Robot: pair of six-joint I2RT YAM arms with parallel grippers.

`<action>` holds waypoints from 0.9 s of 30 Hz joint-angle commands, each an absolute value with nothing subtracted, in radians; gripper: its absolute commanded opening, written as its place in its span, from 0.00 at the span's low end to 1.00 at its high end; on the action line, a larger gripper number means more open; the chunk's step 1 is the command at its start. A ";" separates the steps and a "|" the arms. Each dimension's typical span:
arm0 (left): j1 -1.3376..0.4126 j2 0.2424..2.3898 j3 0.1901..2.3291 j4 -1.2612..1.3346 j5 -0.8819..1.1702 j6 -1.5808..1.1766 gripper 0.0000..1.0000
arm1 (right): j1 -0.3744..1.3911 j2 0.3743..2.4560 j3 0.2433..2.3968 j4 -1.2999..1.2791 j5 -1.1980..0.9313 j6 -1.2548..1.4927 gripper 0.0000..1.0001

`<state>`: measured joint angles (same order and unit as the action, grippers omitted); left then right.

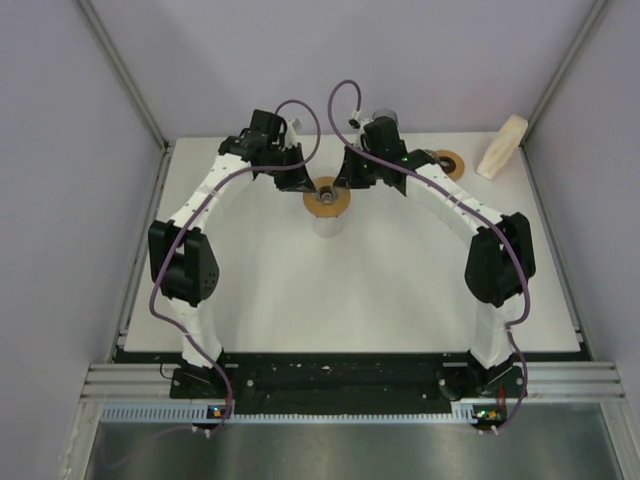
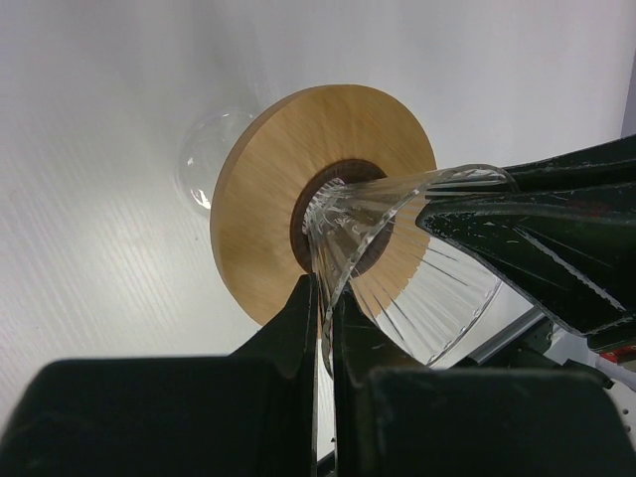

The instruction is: Place the coffee filter in the dripper

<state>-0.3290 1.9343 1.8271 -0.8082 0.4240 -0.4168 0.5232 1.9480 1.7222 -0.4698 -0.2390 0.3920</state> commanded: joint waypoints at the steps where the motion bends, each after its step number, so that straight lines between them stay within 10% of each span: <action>1: -0.336 2.042 1.775 -0.996 0.390 -0.299 0.00 | 0.494 2.135 1.600 -0.669 -0.143 0.316 0.00; 10: -0.331 2.052 1.818 -1.020 0.391 -0.279 0.00 | 0.480 2.146 1.574 -0.669 -0.164 0.314 0.00; 27: -0.331 2.049 2.141 -1.039 0.198 -0.181 0.43 | 0.520 2.040 1.799 -0.802 -0.124 0.288 0.00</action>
